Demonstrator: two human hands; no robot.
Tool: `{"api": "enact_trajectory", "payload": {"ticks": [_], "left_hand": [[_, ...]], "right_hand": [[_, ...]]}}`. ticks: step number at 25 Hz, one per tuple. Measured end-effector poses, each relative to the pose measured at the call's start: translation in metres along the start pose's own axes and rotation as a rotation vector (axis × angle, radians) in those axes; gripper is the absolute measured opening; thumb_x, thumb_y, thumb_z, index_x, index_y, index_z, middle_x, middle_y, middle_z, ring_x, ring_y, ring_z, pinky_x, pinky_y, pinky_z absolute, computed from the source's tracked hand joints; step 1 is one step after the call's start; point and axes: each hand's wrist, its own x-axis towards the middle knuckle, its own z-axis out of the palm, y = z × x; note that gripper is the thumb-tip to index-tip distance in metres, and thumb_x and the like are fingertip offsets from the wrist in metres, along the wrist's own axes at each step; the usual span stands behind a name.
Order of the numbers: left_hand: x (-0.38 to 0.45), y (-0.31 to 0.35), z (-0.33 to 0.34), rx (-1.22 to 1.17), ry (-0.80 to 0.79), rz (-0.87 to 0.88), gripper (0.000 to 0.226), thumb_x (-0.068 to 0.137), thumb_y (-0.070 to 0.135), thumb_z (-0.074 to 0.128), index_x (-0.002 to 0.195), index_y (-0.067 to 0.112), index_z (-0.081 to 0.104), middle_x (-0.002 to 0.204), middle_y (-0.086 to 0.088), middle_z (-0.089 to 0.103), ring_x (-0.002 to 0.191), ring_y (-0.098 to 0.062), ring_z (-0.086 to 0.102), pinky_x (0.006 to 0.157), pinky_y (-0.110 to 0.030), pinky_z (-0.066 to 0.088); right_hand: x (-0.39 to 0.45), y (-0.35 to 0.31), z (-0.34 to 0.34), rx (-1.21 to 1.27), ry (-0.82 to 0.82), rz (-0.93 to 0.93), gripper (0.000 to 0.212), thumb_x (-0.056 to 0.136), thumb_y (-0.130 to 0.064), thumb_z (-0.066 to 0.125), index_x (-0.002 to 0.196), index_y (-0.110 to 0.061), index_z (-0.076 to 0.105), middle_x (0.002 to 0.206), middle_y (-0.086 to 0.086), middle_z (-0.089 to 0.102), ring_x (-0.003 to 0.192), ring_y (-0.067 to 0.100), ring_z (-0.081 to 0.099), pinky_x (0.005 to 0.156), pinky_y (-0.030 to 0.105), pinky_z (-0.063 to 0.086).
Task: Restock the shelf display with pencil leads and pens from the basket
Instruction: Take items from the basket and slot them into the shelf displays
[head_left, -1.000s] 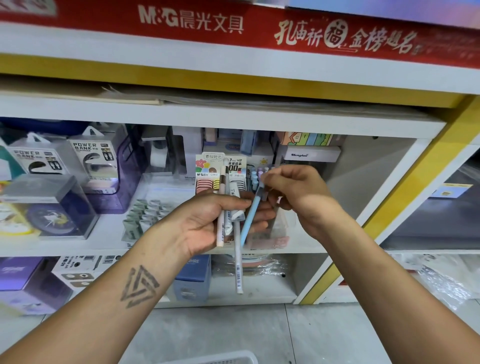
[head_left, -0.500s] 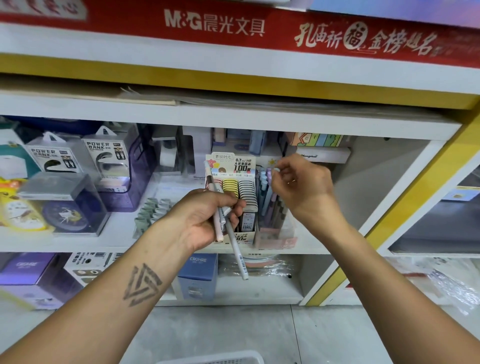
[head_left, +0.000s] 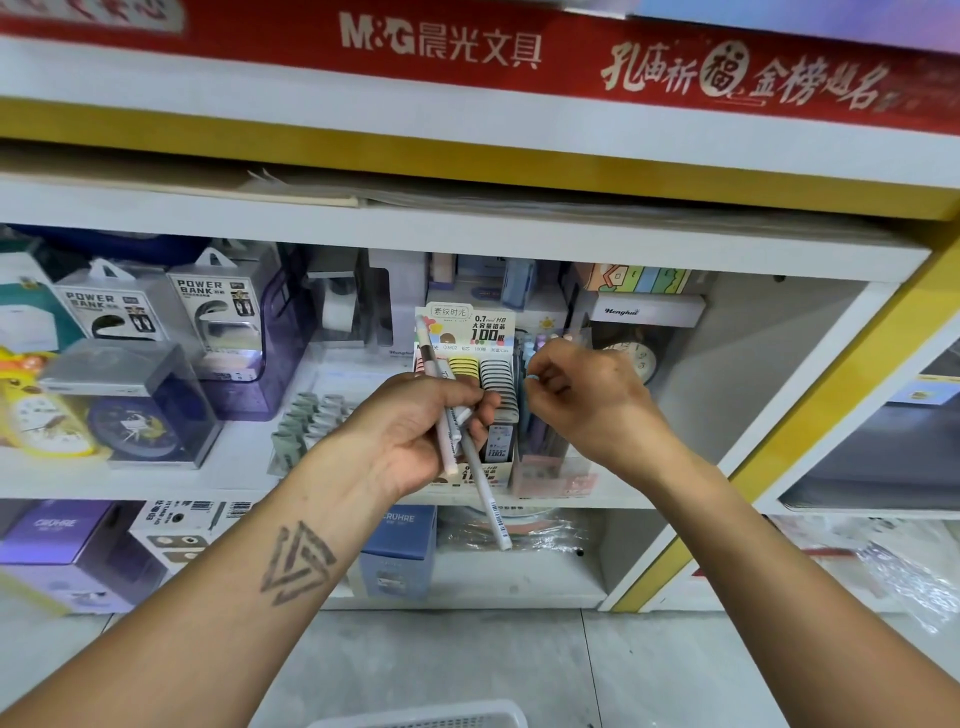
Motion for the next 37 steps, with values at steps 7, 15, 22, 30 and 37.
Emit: {"api": "enact_trajectory", "payload": {"ticks": [7, 15, 22, 30, 37], "left_hand": [[-0.004, 0.002, 0.003, -0.096, -0.049, 0.029, 0.011, 0.093, -0.005, 0.055, 0.101, 0.002, 0.057, 0.08, -0.02, 0.07, 0.062, -0.024, 0.07, 0.057, -0.027, 0.058], [-0.004, 0.006, 0.009, -0.287, -0.158, 0.16, 0.037, 0.07, -0.007, 0.062, 0.105, 0.004, 0.053, 0.112, -0.025, 0.07, 0.104, -0.033, 0.07, 0.095, -0.039, 0.053], [0.001, 0.005, 0.011, -0.279, -0.119, 0.174, 0.017, 0.091, -0.005, 0.052, 0.103, 0.006, 0.056, 0.115, -0.022, 0.07, 0.105, -0.032, 0.07, 0.093, -0.045, 0.055], [0.0, -0.003, 0.012, -0.246, -0.065, 0.069, 0.014, 0.092, -0.004, 0.055, 0.102, 0.004, 0.06, 0.088, -0.017, 0.07, 0.074, -0.024, 0.071, 0.066, -0.032, 0.06], [-0.004, -0.013, 0.021, 0.074, -0.109, -0.008, 0.006, 0.09, 0.003, 0.062, 0.095, 0.006, 0.06, 0.069, -0.01, 0.058, 0.047, -0.013, 0.046, 0.038, -0.016, 0.035]], "right_hand": [[0.002, -0.004, -0.004, -0.318, -0.051, -0.044, 0.013, 0.095, -0.021, 0.06, 0.093, -0.011, 0.069, 0.091, -0.002, 0.056, 0.079, 0.021, 0.057, 0.067, 0.038, 0.052], [-0.001, -0.032, -0.013, 0.259, -0.162, 0.264, 0.012, 0.094, -0.028, 0.066, 0.094, -0.016, 0.066, 0.072, -0.002, 0.071, 0.057, 0.007, 0.058, 0.055, 0.025, 0.047], [-0.013, -0.034, -0.023, 0.665, -0.353, 0.396, 0.037, 0.083, 0.0, 0.076, 0.112, -0.007, 0.055, 0.074, 0.022, 0.072, 0.049, 0.022, 0.054, 0.047, 0.03, 0.043], [-0.017, -0.014, -0.045, 0.597, -0.249, 0.331, 0.08, 0.083, 0.009, 0.07, 0.146, -0.034, 0.044, 0.069, 0.019, 0.071, 0.055, 0.024, 0.066, 0.056, 0.029, 0.053], [-0.011, 0.002, -0.064, 0.653, 0.216, 0.285, 0.018, 0.088, 0.004, 0.069, 0.102, -0.007, 0.065, 0.076, 0.032, 0.065, 0.06, 0.029, 0.064, 0.06, 0.033, 0.059]]}}
